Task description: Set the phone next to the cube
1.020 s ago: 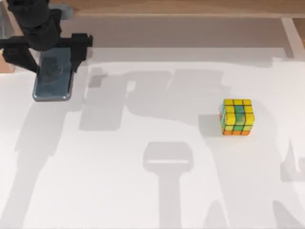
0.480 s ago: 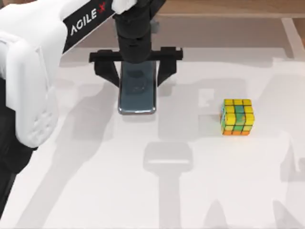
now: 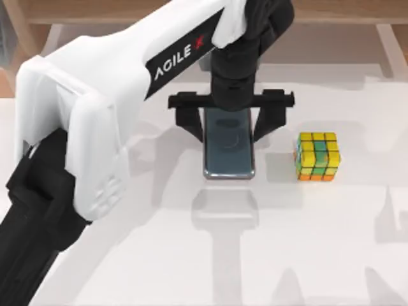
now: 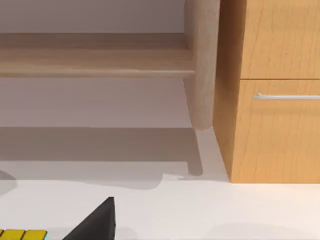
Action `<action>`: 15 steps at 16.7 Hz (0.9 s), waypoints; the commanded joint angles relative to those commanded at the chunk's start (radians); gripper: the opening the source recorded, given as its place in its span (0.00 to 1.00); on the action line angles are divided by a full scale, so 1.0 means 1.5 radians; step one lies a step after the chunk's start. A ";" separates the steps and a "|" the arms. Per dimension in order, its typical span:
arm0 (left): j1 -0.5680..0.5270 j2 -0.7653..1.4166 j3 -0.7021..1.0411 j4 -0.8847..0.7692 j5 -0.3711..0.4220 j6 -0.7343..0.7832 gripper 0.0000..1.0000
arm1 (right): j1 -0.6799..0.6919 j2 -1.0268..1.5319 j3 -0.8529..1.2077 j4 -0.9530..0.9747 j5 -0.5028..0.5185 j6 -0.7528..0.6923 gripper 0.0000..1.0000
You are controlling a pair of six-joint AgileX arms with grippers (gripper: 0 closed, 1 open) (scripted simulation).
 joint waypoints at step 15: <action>0.007 -0.026 -0.007 0.001 0.011 -0.012 0.00 | 0.000 0.000 0.000 0.000 0.000 0.000 1.00</action>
